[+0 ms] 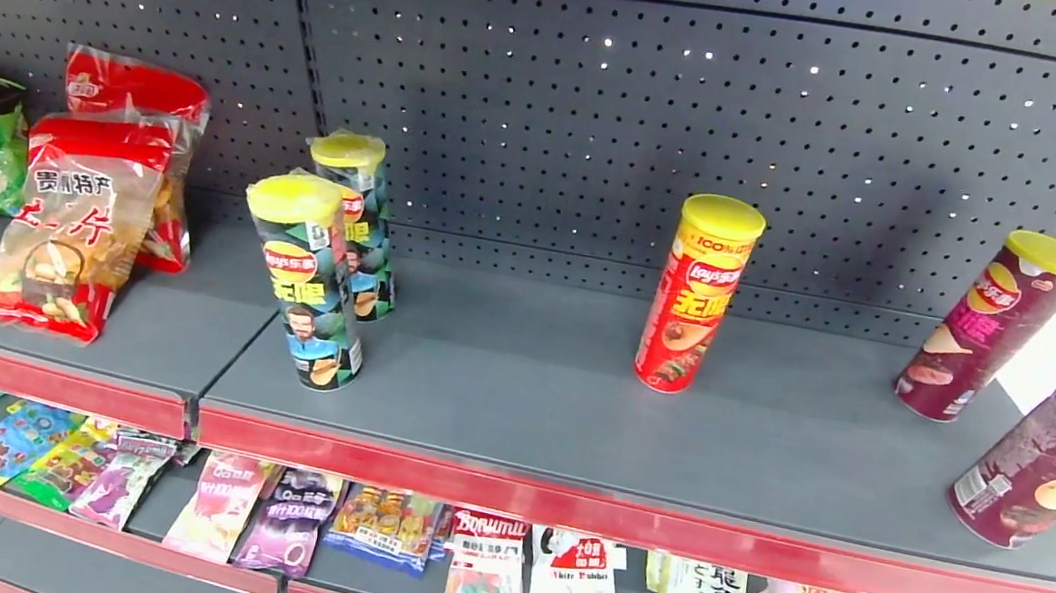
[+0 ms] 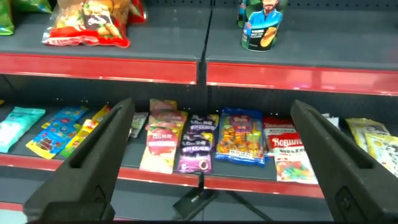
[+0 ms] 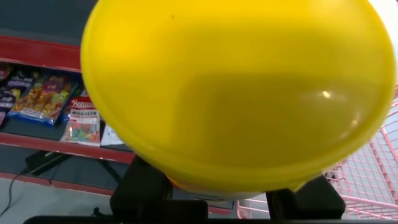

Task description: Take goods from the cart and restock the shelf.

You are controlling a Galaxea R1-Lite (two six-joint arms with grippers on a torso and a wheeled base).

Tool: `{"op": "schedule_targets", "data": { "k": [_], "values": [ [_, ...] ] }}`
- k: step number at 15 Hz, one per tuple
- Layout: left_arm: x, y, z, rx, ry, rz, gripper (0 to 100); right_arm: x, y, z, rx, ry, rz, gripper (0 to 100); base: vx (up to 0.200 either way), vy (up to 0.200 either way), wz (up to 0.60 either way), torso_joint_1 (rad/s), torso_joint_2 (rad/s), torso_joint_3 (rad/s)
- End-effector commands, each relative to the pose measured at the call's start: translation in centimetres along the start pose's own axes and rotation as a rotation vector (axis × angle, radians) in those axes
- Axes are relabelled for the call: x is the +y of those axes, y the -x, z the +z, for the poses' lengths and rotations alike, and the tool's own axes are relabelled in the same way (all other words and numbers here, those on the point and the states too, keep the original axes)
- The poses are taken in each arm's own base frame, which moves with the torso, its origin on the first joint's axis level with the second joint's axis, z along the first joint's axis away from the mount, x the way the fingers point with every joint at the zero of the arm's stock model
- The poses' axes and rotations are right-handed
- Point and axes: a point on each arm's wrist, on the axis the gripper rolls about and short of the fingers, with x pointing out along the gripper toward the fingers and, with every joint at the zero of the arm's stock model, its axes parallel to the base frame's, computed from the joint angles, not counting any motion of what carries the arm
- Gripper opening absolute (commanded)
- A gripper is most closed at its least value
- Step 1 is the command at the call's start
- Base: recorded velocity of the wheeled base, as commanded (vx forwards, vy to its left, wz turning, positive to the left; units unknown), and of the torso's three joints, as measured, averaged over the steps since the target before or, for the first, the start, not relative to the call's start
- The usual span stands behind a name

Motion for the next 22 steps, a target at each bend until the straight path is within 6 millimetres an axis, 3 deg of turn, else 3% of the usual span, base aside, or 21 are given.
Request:
{"op": "schedule_targets", "data": {
  "k": [1, 13, 18, 22],
  "values": [
    [0.0, 0.0, 0.0, 0.000, 0.000, 0.000, 100, 0.0, -0.1, -0.1, 0.009, 0.018, 0.007, 0, 0.000, 0.000, 0.00, 0.000, 0.00, 0.000],
    [0.0, 0.0, 0.0, 0.000, -0.003, 0.001, 100, 0.1, -0.3, -0.9, 0.027, 0.050, 0.010, 0, 0.000, 0.000, -0.10, 0.000, 0.00, 0.000],
    [0.0, 0.0, 0.0, 0.000, -0.012, 0.004, 100, 0.1, -0.3, -1.7, 0.012, 0.048, 0.015, 0, 0.200, 0.000, 0.00, -0.002, 0.00, 0.004],
    [0.0, 0.0, 0.0, 0.002, 0.002, 0.003, 100, 0.1, -0.2, -1.6, -0.006, 0.047, 0.014, 0, 0.000, 0.000, 0.00, 0.000, 0.00, 0.000]
  ]
}}
